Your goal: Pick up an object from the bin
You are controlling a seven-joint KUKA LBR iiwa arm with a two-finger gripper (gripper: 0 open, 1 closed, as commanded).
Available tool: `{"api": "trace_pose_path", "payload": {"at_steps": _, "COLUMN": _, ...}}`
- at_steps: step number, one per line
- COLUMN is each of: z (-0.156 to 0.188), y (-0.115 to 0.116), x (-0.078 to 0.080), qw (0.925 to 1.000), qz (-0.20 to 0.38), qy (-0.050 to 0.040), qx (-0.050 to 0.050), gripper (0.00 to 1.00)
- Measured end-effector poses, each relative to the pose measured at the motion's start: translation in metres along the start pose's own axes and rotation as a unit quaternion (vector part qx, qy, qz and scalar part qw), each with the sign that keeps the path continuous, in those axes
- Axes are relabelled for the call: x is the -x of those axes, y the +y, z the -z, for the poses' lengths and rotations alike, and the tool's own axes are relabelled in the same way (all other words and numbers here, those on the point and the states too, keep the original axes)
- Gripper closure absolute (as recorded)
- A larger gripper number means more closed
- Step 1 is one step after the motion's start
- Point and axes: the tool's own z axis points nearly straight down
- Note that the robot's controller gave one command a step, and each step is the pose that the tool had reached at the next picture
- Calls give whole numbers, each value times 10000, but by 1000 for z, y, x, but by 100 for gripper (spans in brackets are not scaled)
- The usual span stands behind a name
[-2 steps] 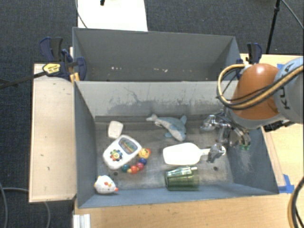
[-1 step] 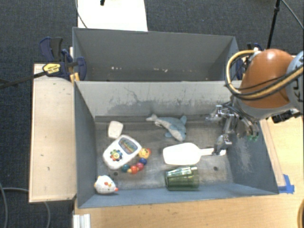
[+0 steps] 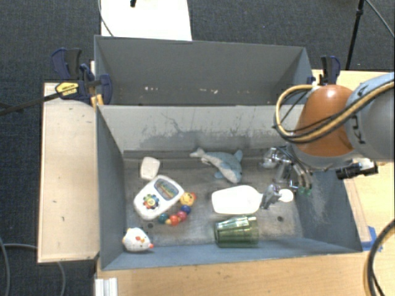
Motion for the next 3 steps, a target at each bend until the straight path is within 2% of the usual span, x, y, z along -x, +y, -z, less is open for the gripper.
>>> {"api": "trace_pose_path", "payload": {"at_steps": 1, "z": -22, "y": -21, "x": -10, "qw": 9963, "qz": 864, "qy": 21, "qx": -5, "gripper": 100}}
{"api": "trace_pose_path", "payload": {"at_steps": 3, "z": -20, "y": -21, "x": -10, "qw": 9962, "qz": 867, "qy": 27, "qx": -3, "gripper": 100}}
